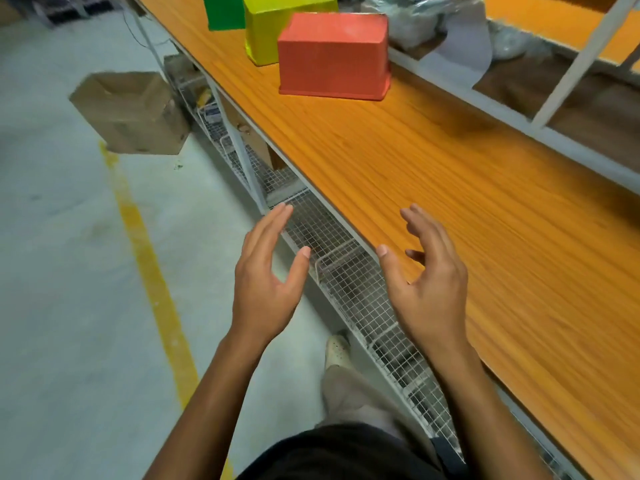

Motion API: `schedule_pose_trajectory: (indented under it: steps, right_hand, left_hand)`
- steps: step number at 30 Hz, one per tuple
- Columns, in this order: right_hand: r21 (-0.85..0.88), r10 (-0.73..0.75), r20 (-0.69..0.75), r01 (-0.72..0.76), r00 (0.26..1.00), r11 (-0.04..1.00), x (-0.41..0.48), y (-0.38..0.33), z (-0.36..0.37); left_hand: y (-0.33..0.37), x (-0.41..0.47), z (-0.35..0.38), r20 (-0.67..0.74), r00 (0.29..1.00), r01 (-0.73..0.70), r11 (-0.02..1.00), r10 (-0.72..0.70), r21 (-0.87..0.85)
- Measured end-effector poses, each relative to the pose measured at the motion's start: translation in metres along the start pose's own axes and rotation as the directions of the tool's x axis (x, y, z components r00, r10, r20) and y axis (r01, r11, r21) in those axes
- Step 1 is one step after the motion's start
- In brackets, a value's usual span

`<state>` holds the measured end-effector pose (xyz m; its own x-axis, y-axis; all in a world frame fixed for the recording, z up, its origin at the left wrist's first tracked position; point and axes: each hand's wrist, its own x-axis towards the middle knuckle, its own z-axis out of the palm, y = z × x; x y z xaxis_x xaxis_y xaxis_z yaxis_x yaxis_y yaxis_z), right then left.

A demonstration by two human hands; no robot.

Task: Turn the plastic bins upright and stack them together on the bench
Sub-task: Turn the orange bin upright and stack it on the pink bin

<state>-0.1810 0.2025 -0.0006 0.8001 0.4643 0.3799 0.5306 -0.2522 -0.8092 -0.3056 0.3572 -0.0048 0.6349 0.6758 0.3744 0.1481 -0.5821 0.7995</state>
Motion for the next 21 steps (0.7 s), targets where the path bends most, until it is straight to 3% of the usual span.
schedule_pose_trajectory:
  steps: [7, 21]
  right_hand:
    - [0.048, -0.075, 0.084, 0.071, 0.994, 0.996, 0.085, -0.006, 0.092]
    - [0.124, -0.131, 0.085, 0.120, 0.988, 0.985, 0.268, -0.016, 0.229]
  left_hand:
    - [-0.061, 0.086, -0.032, -0.107, 0.993, 0.050, 0.997, -0.044, 0.053]
    - [-0.145, 0.291, -0.057, -0.103, 0.994, 0.044, 0.996, -0.036, 0.079]
